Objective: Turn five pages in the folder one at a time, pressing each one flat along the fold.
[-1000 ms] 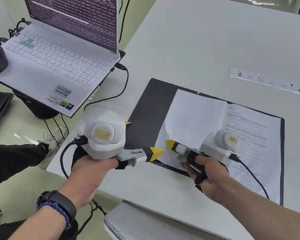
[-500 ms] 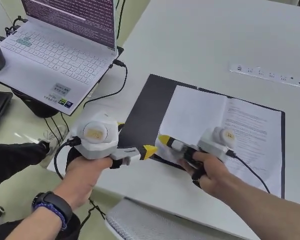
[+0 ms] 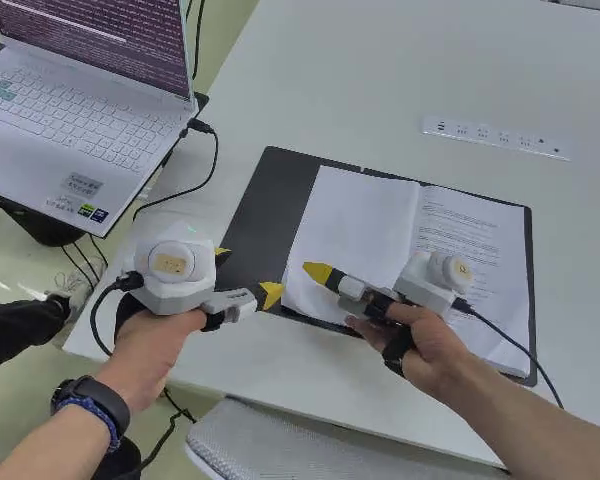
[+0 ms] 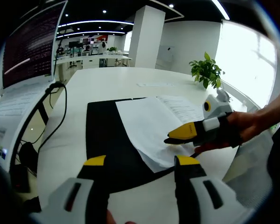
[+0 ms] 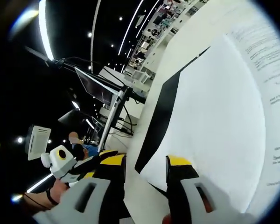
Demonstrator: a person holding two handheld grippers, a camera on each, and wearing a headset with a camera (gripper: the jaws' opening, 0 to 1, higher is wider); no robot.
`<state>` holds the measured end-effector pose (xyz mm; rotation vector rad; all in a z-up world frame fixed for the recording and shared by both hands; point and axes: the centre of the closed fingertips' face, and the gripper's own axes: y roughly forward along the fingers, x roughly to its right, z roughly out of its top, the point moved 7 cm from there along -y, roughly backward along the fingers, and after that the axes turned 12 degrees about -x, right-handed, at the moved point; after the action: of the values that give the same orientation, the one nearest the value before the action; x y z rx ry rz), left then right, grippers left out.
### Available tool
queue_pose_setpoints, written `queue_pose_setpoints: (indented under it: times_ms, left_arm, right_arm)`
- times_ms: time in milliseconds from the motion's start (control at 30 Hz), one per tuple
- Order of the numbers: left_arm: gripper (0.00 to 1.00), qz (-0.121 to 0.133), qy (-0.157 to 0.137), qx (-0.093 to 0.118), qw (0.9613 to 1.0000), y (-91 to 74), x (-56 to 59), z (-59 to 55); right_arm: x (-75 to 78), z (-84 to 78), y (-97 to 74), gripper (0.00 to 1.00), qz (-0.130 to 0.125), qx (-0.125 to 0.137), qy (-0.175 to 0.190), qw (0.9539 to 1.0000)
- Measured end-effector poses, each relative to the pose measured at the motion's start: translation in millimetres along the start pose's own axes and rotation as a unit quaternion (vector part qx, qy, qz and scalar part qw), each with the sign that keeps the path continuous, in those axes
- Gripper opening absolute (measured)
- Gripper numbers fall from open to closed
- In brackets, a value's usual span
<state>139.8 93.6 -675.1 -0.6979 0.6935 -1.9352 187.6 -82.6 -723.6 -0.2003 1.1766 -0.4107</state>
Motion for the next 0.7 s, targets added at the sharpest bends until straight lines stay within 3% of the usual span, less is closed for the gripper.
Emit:
queue_pose_setpoints:
  times_ms: [200,467,633,700]
  left_arm:
    - [0.47,-0.010,0.012,0.001,0.9999,6.7,6.6,7.0]
    - [0.35,-0.018,0.029,-0.001,0.9994,18.2,13.4,14.8]
    - [0.26,-0.027,0.045,-0.015,0.9985,27.4,20.8,14.0]
    - [0.15,-0.028,0.051,-0.023,0.9981,30.6,22.5,12.2]
  right_arm:
    - [-0.3,-1.2,-33.0,0.29,-0.019,0.018,-0.018,0.9995]
    - [6.4,-14.4,-56.4,0.30,-0.047,0.003,-0.052,0.9976]
    - [14.1,-19.7,-68.4,0.28,-0.053,0.011,-0.038,0.9978]
    - [16.5,-21.0,-71.8,0.27,-0.055,0.015,-0.034,0.9978]
